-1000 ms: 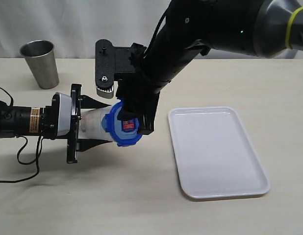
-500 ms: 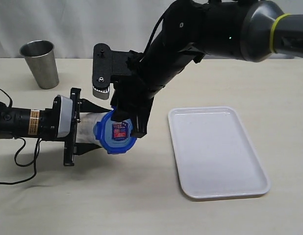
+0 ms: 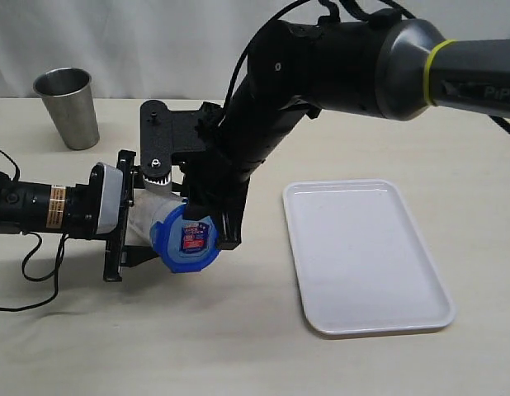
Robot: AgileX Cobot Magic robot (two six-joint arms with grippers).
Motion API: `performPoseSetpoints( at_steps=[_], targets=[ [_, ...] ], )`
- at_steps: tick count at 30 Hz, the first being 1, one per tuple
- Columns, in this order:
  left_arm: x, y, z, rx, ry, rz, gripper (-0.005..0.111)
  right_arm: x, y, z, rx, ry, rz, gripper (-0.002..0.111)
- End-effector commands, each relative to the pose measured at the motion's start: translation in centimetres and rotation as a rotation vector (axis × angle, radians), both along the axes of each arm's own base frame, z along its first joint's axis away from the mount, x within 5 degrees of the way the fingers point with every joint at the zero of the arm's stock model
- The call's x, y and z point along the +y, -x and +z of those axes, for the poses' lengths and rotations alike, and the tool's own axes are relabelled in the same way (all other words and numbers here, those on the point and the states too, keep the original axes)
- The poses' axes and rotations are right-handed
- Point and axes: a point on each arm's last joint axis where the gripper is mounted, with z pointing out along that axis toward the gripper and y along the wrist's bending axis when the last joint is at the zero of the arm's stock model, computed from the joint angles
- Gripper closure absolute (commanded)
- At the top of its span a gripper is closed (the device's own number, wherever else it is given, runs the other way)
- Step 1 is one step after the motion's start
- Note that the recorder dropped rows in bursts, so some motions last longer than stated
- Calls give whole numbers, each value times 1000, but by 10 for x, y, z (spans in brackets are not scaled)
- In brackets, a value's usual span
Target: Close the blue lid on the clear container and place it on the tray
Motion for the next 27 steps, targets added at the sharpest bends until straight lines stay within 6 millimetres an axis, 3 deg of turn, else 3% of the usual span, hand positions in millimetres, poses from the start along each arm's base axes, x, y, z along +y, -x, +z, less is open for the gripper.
performPoseSetpoints(
  at_steps=[1,5,8,17,24,27],
  targets=[
    [-7,-3,16,70,175,49,107,7,12,-28,139,48,-8,84],
    [-7,-3,16,70,174,47,107,8,11,-31,147,49,-10,84],
    [-7,-3,16,72,174,47,107,9,9,-22,104,14,-28,84],
    [-7,-3,16,91,182,59,107,2,3,37,-42,-161,-164,83],
    [-7,-6,18,220,234,136,107,-25,-7,78,-79,-296,-347,66],
    [-6,-9,19,316,278,197,107,-37,-8,91,-69,-337,-421,66]
  ],
)
